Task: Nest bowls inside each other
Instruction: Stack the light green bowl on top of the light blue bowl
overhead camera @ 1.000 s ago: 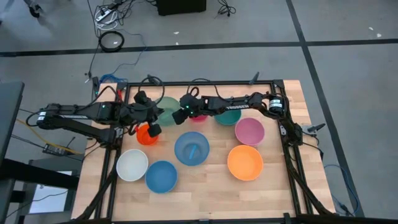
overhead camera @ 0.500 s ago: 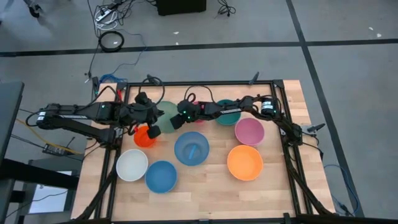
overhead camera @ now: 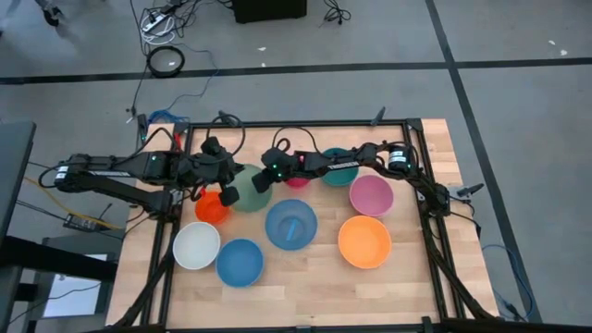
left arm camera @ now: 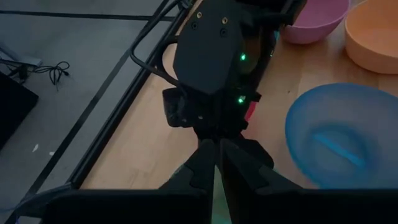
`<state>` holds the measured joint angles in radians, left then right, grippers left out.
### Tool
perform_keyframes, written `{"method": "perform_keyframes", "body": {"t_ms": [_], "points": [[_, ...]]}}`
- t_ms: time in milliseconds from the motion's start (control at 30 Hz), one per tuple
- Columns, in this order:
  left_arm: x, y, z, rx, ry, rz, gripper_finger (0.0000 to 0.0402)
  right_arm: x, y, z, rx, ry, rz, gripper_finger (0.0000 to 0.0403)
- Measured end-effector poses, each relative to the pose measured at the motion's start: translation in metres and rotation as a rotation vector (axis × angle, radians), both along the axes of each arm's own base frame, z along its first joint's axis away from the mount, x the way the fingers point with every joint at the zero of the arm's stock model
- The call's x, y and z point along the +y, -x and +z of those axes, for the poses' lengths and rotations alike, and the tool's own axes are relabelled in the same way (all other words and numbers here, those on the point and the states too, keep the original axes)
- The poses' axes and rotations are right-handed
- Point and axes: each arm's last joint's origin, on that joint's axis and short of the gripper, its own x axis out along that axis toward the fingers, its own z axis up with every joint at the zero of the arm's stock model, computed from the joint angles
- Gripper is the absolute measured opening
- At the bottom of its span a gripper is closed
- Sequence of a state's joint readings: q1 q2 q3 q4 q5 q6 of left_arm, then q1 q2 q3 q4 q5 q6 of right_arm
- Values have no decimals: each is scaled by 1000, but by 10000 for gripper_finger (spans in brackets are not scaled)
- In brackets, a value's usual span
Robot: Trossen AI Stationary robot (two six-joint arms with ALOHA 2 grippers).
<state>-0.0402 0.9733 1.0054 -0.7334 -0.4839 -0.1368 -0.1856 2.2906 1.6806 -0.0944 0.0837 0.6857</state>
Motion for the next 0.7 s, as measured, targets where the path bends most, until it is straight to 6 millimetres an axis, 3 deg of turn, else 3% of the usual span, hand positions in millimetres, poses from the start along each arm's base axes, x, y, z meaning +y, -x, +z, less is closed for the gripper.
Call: {"method": "perform_keyframes", "body": {"t_ms": [233,467,567,700], "points": [[0,0,-1,4,13,-12,35,-1,-3,13,-80,31,35,2],[-3,4,-5,57,100,-87,35,7,18,73,-25,166,104,1],[-5,6,-8,91,147,-122,35,21,35,99,49,202,181,1],[-9,8,-10,117,238,-215,35,56,59,125,155,221,305,1]]}}
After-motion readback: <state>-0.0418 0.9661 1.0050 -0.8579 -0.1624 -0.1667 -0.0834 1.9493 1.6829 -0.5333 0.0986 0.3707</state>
